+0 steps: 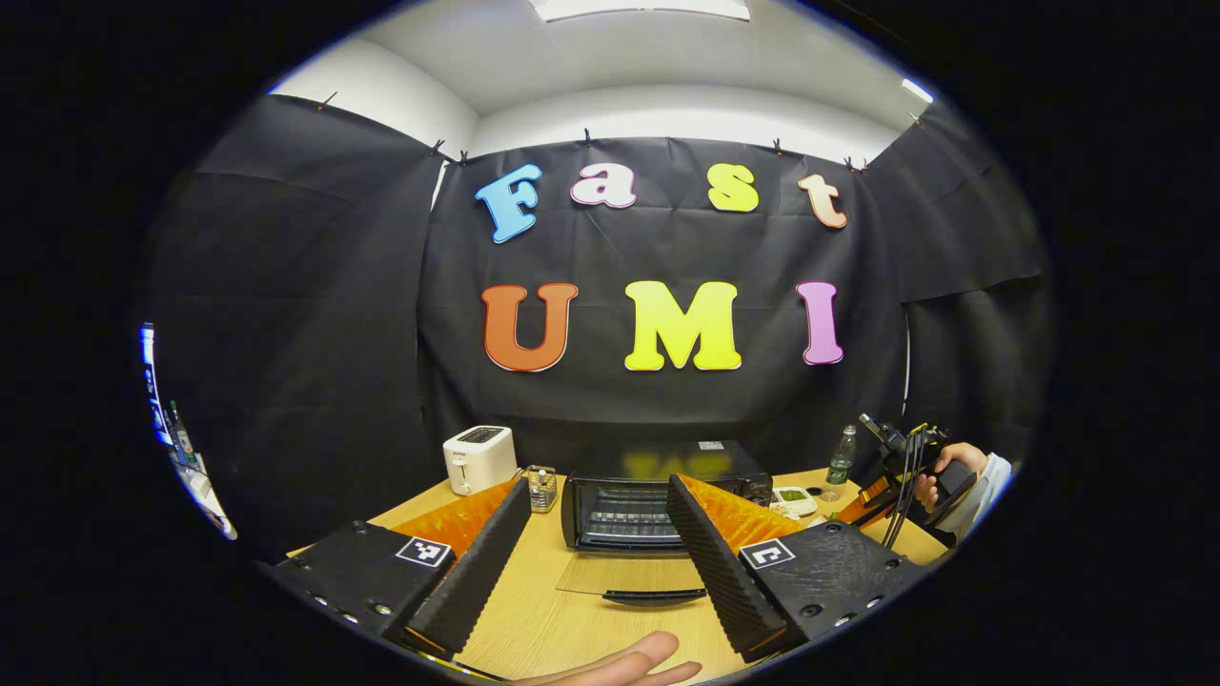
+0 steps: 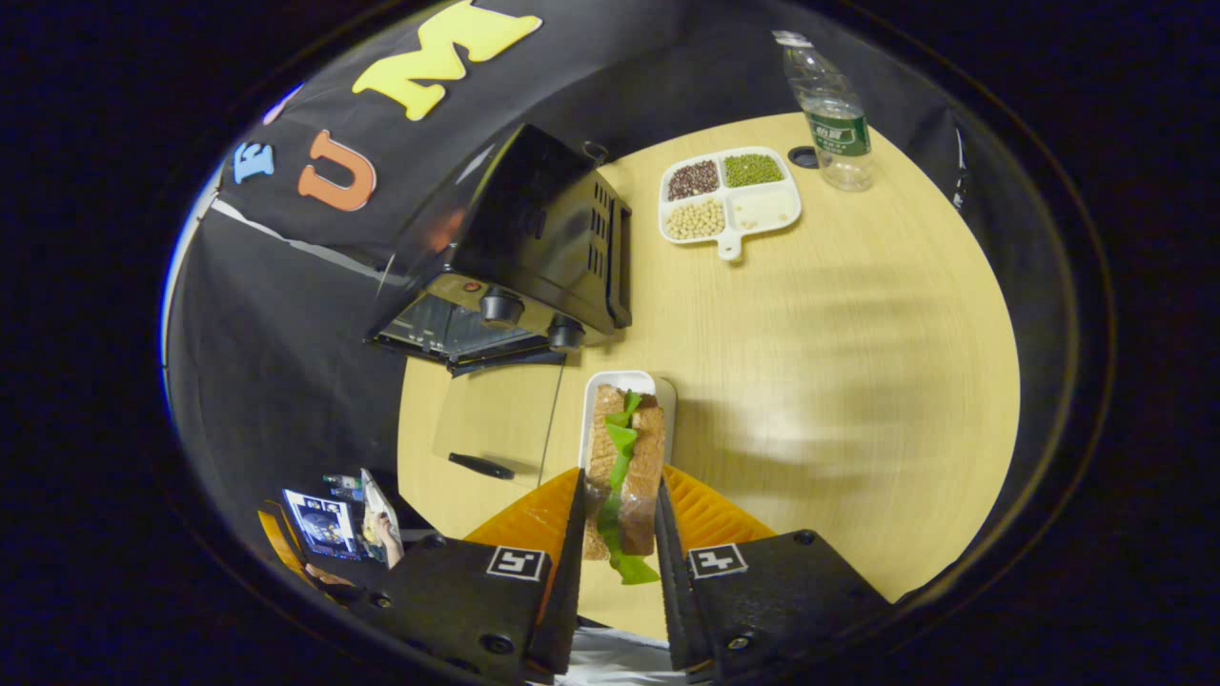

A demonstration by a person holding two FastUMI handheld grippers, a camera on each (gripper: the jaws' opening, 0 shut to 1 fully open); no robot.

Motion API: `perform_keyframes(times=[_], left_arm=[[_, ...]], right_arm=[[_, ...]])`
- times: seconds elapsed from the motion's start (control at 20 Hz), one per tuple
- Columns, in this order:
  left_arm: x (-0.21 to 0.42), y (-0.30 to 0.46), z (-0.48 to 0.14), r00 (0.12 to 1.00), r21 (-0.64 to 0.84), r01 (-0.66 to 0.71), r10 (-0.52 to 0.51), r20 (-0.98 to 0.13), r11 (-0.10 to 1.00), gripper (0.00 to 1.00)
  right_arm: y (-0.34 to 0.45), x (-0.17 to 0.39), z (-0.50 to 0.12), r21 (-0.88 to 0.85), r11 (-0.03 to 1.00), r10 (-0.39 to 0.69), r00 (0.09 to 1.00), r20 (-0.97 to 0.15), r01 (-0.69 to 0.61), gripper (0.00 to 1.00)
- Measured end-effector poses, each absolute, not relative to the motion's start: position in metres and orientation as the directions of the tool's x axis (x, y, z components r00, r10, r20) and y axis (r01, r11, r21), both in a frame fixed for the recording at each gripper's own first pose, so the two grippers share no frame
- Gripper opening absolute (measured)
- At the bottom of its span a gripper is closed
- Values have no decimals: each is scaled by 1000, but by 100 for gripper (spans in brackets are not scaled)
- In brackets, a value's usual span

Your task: Open the electric oven with the left hand, put the food in, and close the electric oven.

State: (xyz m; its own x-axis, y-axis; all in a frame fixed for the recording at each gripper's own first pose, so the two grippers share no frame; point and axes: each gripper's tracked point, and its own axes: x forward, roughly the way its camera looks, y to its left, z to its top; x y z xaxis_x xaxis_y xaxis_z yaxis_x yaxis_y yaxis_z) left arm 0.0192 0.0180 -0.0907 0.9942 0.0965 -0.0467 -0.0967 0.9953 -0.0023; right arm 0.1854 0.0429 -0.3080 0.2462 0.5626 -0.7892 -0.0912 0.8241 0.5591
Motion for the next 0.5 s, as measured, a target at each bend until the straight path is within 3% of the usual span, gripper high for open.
perform_keyframes(times=[0.25,0.5], left_arm=[[13,23,-92,996,-17,-77,76,-36,997,94],[0,40,-93,997,-25,-78,77,-31,997,94]], right_arm=[[63,159,-282,654,756,624,330,-708,-28,41],[102,147,-256,764,645,672,488,-557,-15,36]])
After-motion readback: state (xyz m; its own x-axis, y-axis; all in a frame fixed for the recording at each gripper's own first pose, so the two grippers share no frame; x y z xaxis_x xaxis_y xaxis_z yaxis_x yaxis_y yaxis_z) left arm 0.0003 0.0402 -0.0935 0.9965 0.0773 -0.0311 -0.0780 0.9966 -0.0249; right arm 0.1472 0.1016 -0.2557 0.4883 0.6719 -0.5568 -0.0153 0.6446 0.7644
